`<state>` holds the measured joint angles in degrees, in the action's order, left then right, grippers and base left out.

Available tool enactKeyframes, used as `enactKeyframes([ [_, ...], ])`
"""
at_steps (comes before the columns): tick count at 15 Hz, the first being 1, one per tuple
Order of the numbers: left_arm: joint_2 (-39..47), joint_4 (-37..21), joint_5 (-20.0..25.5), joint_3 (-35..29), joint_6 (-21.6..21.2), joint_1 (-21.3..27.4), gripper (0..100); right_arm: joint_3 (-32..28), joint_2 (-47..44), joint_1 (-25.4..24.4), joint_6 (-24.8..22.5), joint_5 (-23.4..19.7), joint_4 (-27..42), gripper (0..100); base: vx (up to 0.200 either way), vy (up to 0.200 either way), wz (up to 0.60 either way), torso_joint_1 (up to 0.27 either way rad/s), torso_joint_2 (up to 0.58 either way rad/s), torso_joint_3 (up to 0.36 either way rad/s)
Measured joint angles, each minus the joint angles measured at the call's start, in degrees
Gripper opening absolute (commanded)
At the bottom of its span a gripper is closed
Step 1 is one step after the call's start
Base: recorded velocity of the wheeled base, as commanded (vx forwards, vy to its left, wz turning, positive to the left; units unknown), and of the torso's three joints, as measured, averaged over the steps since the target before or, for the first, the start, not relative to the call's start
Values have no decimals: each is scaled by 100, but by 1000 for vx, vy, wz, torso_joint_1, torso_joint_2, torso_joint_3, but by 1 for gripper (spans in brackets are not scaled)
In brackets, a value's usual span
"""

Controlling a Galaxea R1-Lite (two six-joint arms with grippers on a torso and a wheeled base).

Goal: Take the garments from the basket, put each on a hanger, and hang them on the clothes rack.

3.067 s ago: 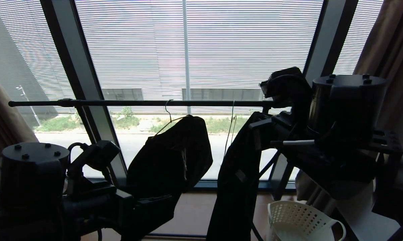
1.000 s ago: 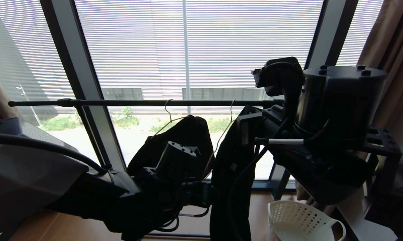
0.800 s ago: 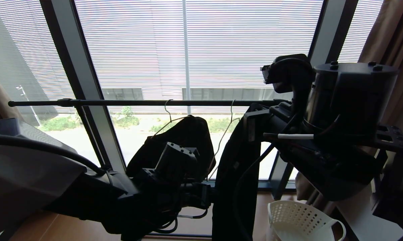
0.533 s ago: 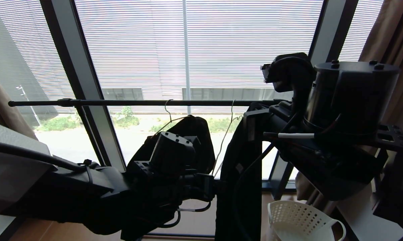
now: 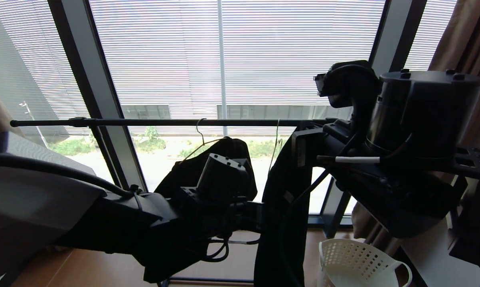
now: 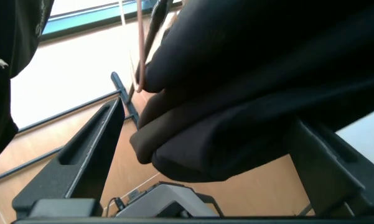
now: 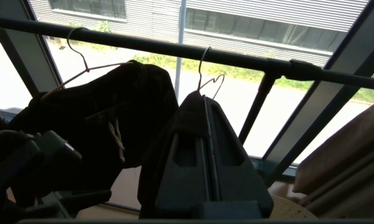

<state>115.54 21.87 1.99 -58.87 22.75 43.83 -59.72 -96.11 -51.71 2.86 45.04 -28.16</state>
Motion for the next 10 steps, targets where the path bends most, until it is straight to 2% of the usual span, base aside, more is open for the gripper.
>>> enactKeyframes([
  [4, 276, -96, -150, 2, -9, -39, 100, -1, 33, 10, 2, 1, -2, 0, 0, 0, 0, 0, 0, 0],
  [10, -313, -261, -332, 833, -6, -119, 100, -22, 113, 277, 13, 13, 0, 0, 0, 0, 0, 0, 0, 0],
])
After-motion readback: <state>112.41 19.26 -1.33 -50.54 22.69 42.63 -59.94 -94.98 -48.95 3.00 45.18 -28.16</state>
